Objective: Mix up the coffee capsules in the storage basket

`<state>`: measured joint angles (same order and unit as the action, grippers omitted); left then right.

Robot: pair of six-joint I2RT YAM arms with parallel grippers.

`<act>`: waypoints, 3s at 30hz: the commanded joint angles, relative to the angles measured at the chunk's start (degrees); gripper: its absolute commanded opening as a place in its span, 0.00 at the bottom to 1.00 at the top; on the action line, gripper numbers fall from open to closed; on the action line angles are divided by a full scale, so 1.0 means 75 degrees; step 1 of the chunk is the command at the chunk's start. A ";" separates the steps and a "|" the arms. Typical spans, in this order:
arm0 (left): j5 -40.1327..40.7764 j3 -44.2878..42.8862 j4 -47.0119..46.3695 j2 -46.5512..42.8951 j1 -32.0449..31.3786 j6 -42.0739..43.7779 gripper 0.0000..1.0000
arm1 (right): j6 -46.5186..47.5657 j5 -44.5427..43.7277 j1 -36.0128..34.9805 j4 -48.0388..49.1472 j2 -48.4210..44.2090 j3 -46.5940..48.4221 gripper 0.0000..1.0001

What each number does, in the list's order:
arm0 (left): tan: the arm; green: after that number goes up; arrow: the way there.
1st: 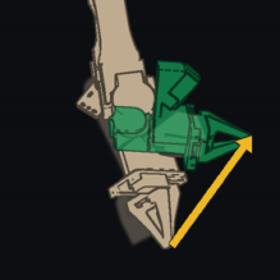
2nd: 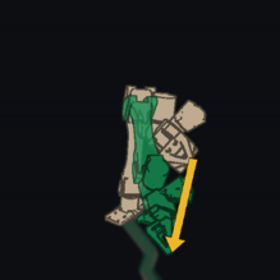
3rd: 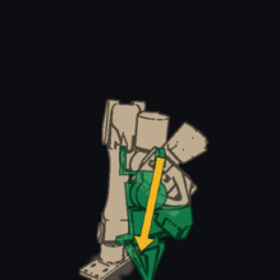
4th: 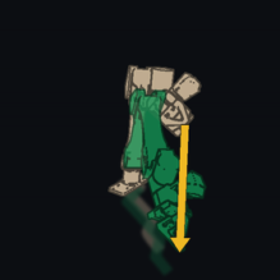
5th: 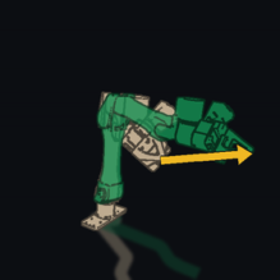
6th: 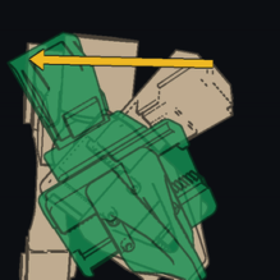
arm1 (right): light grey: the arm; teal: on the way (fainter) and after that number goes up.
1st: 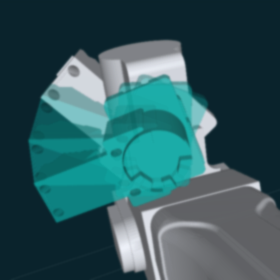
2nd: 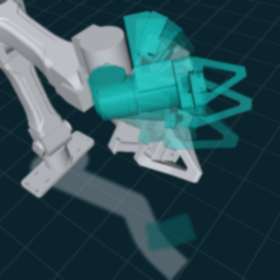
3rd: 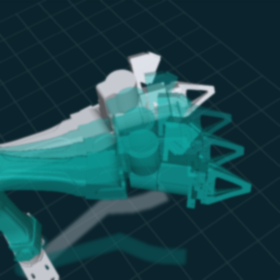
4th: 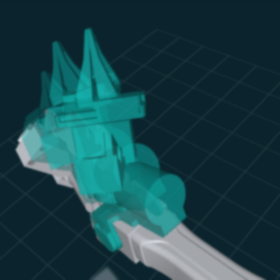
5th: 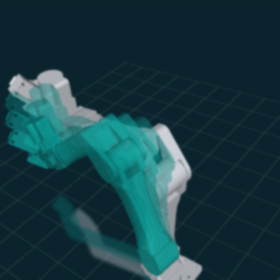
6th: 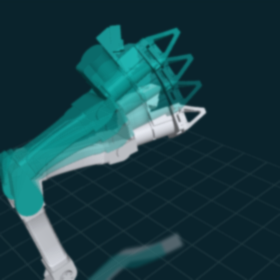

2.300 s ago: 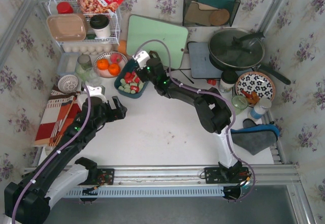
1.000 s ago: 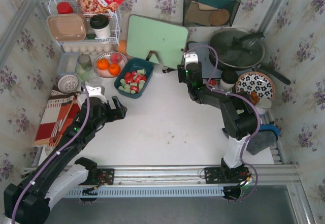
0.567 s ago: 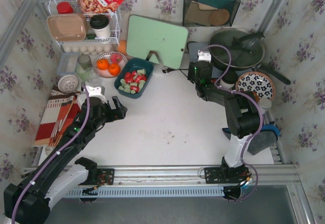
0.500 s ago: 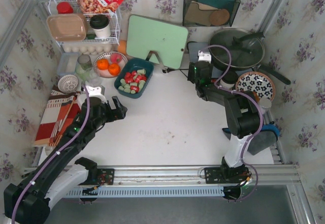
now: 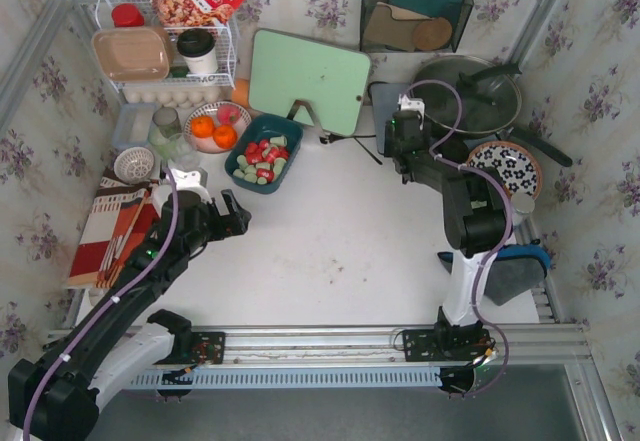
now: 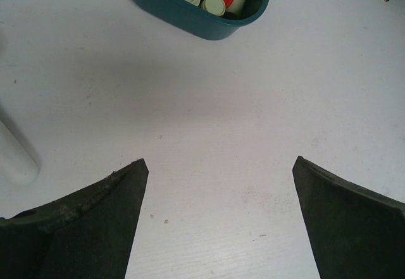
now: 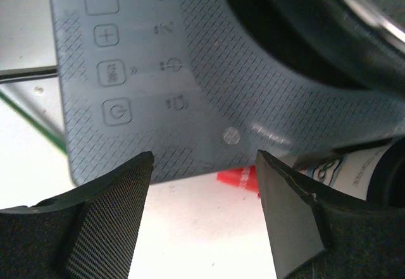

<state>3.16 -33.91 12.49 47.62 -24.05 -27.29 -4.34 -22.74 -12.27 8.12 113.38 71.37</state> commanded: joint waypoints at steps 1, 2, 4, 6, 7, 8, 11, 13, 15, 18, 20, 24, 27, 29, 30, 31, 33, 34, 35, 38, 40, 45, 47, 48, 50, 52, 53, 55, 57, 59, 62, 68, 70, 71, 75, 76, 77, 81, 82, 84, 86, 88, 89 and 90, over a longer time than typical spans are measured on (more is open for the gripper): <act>-0.0046 -0.0034 -0.0118 0.0025 -0.0004 -0.0018 0.99 | 0.0899 -0.0262 0.0131 -0.0689 0.0314 0.0135 0.73; -0.0037 -0.0035 -0.0129 0.0023 -0.0004 -0.0018 0.99 | 0.1002 -0.0346 0.0144 -0.0639 0.0336 0.0098 0.73; -0.0034 -0.0026 -0.0133 0.0047 -0.0004 -0.0018 1.00 | 0.1202 -0.0547 0.0181 -0.0525 0.0309 -0.0025 0.73; -0.0034 -0.0031 -0.0136 0.0067 -0.0003 -0.0018 1.00 | 0.1350 -0.0640 0.0239 -0.0462 0.0202 -0.0165 0.73; -0.0036 -0.0039 -0.0135 0.0077 -0.0004 -0.0018 0.99 | 0.1397 -0.0638 0.0247 -0.0424 0.0097 -0.0310 0.73; -0.0035 -0.0042 -0.0138 0.0079 -0.0004 -0.0024 0.99 | 0.1429 -0.0579 0.0244 -0.0337 -0.0010 -0.0438 0.73; -0.0058 -0.0026 -0.0162 0.0067 -0.0004 -0.0038 0.99 | 0.1395 -0.0235 0.0249 -0.0127 -0.0462 -0.0873 0.73; -0.0058 -0.0023 -0.0176 0.0094 -0.0004 -0.0042 0.99 | 0.1392 0.0106 0.0244 0.0083 -0.0806 -0.1206 0.73; -0.0078 -0.0034 -0.0171 0.0118 -0.0004 -0.0041 0.99 | 0.1486 0.0586 0.0234 0.0351 -0.1134 -0.1547 0.73; -0.0093 -0.0039 -0.0150 0.0093 -0.0004 -0.0041 0.99 | 0.1725 0.1380 0.0245 0.0474 -0.1366 -0.1730 0.73; -0.0093 -0.0017 -0.0160 0.0066 -0.0004 -0.0041 0.99 | 0.1738 0.1372 0.0265 0.0464 -0.1289 -0.1667 0.74; -0.0071 -0.0005 -0.0196 0.0109 -0.0004 -0.0041 0.99 | 0.1602 0.1885 0.0615 0.0255 -0.0932 -0.1304 0.74; -0.0078 -0.0074 -0.0116 0.0143 -0.0004 -0.0024 0.99 | 0.1419 0.2249 0.0902 0.0049 -0.0701 -0.0997 0.74; -0.0091 -0.0052 -0.0147 0.0096 -0.0004 -0.0033 0.99 | 0.1377 0.2441 0.1025 -0.0104 -0.0554 -0.0783 0.74; -0.0093 -0.0020 -0.0184 0.0080 -0.0004 -0.0040 0.99 | 0.1373 0.2595 0.1060 -0.0228 -0.0481 -0.0652 0.75; -0.0093 0.0013 -0.0229 0.0083 -0.0004 -0.0050 0.99 | 0.1359 0.2748 0.1110 -0.0403 -0.0322 -0.0481 0.75; -0.0092 0.0020 -0.0242 0.0130 -0.0004 -0.0053 0.99 | 0.1307 0.2937 0.1225 -0.0713 -0.0094 -0.0168 0.75; -0.0093 0.0002 -0.0223 0.0167 -0.0004 -0.0043 0.99 | 0.1305 0.3003 0.1272 -0.0932 0.0027 0.0003 0.75; -0.0097 -0.0018 -0.0209 0.0190 -0.0004 -0.0036 0.99 | 0.1320 0.3046 0.1299 -0.1070 0.0152 0.0161 0.75; -0.0105 -0.0049 -0.0188 0.0242 -0.0004 -0.0035 0.99 | 0.1538 0.3380 0.1311 -0.1507 0.0446 0.0520 0.75; -0.0104 -0.0038 -0.0200 0.0238 -0.0004 -0.0041 0.99 | 0.1613 0.3486 0.1315 -0.1724 0.0556 0.0658 0.74; -0.0148 -0.0027 -0.0226 0.0243 -0.0004 -0.0062 0.99 | 0.1821 0.3634 0.1242 -0.1699 0.0378 0.0353 0.73; -0.0190 -0.0027 -0.0241 0.0249 -0.0004 -0.0084 1.00 | 0.2058 0.3751 0.1146 -0.1485 0.0168 0.0103 0.72; -0.0208 -0.0031 -0.0251 0.0258 -0.0004 -0.0085 0.99 | 0.2215 0.3834 0.1064 -0.1391 0.0085 -0.0038 0.72; -0.0239 -0.0035 -0.0253 0.0271 -0.0004 -0.0088 0.99 | 0.2566 0.3933 0.0889 -0.1175 -0.0100 -0.0261 0.72; -0.0236 -0.0038 -0.0247 0.0269 -0.0004 -0.0088 0.99 | 0.2813 0.3983 0.0721 -0.0987 -0.0212 -0.0428 0.72; -0.0228 -0.0037 -0.0234 0.0259 -0.0004 -0.0090 0.99 | 0.2894 0.4059 0.0650 -0.0899 -0.0269 -0.0481 0.72; -0.0211 -0.0037 -0.0219 0.0230 -0.0002 -0.0078 0.99 | 0.2975 0.4263 0.0538 -0.0715 -0.0409 -0.0618 0.72; -0.0188 -0.0038 -0.0201 0.0196 -0.0004 -0.0065 0.99 | 0.3013 0.4520 0.0478 -0.0533 -0.0564 -0.0765 0.72; -0.0175 -0.0039 -0.0188 0.0162 -0.0004 -0.0073 0.99 | 0.2930 0.4280 0.0441 -0.0285 -0.0745 -0.0920 0.72; -0.0187 -0.0027 -0.0189 0.0140 -0.0001 -0.0084 0.99 | 0.2549 0.3415 0.0432 0.0032 -0.0922 -0.1042 0.73; -0.0215 -0.0037 -0.0194 0.0169 -0.0004 -0.0079 1.00 | 0.1590 0.2731 0.0446 0.0368 -0.0851 -0.1000 0.73; -0.0189 -0.0037 -0.0190 0.0177 -0.0004 -0.0067 0.99 | 0.1395 0.2609 0.0444 0.0359 -0.0697 -0.0883 0.72; -0.0171 -0.0034 -0.0200 0.0184 -0.0004 -0.0056 0.99 | 0.1343 0.2568 0.0441 0.0362 -0.0613 -0.0838 0.72; -0.0150 -0.0037 -0.0198 0.0209 -0.0004 -0.0053 0.99 | 0.1144 0.2569 0.0465 -0.0185 -0.0257 -0.0303 0.70; -0.0160 -0.0037 -0.0208 0.0216 -0.0004 -0.0054 0.99 | 0.1116 0.2580 0.0465 -0.0373 -0.0157 -0.0188 0.69; -0.0163 -0.0037 -0.0206 0.0216 -0.0004 -0.0053 0.99 | 0.1081 0.2586 0.0468 -0.0530 -0.0066 -0.0074 0.69; -0.0193 -0.0043 -0.0211 0.0193 -0.0004 -0.0075 0.99 | 0.1021 0.2523 0.0470 -0.1200 0.0289 0.0336 0.65; -0.0196 -0.0038 -0.0209 0.0194 -0.0004 -0.0067 0.99 | 0.0978 0.2490 0.0474 -0.1279 0.0332 0.0372 0.64; -0.0198 -0.0037 -0.0211 0.0191 -0.0004 -0.0087 0.99 | 0.0945 0.2459 0.0476 -0.1383 0.0351 0.0388 0.63; -0.0209 -0.0037 -0.0212 0.0191 -0.0002 -0.0083 0.99 | 0.0910 0.2400 0.0473 -0.1376 0.0341 0.0366 0.62; -0.0210 -0.0037 -0.0212 0.0194 -0.0004 -0.0088 1.00 | 0.0895 0.2341 0.0465 -0.1374 0.0354 0.0384 0.62; -0.0210 -0.0037 -0.0202 0.0201 -0.0004 -0.0088 1.00 | 0.0895 0.2310 0.0472 -0.1390 0.0387 0.0419 0.62; -0.0210 -0.0036 -0.0211 0.0212 -0.0004 -0.0088 0.99 | 0.0870 0.2245 0.0473 -0.1448 0.0432 0.0504 0.61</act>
<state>1.74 -33.89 12.29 49.17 -24.05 -27.73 3.18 -4.21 -8.73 -2.02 115.92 73.87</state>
